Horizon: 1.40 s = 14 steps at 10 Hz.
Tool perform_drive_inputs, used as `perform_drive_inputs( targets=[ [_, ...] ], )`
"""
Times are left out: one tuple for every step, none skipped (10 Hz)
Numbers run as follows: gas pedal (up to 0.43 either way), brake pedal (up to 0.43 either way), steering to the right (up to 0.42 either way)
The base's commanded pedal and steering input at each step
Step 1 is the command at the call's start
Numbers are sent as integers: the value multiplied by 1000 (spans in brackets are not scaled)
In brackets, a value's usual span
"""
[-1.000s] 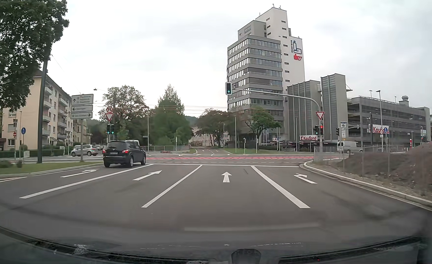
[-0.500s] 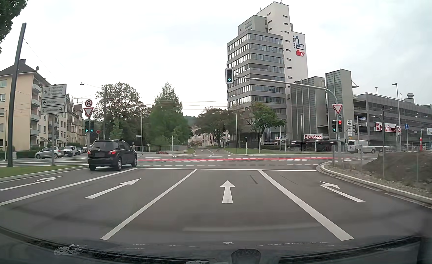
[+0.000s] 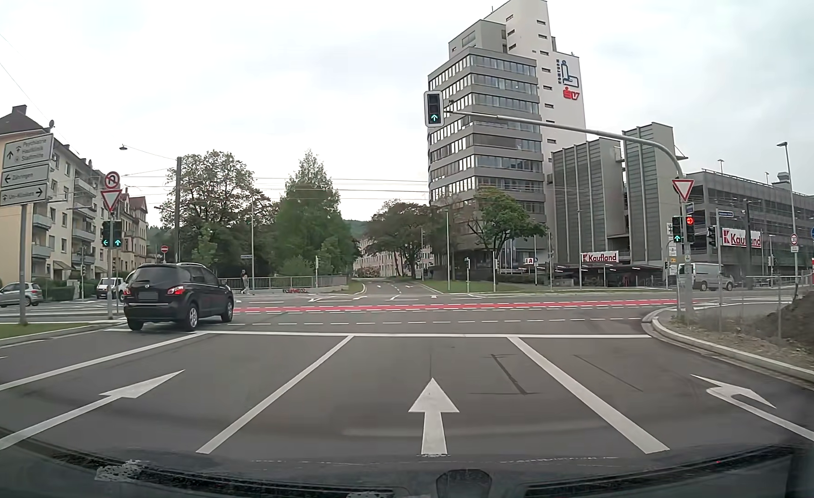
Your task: Follow the waypoints while adhering to traffic rules and regulations
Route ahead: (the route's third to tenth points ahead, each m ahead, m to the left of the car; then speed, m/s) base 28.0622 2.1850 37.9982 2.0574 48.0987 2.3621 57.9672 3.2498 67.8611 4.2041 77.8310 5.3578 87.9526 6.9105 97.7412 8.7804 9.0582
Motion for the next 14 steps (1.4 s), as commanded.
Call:
perform_drive_inputs(
  targets=[
    [118,0,1],
    [118,0,1],
    [118,0,1],
    [118,0,1],
    [118,0,1],
    [118,0,0],
    [118,0,1],
    [118,0,1],
    [118,0,1],
    [118,0,1],
    [118,0,1],
    [118,0,1],
    [118,0,1],
    [130,0,1]
  ],
)
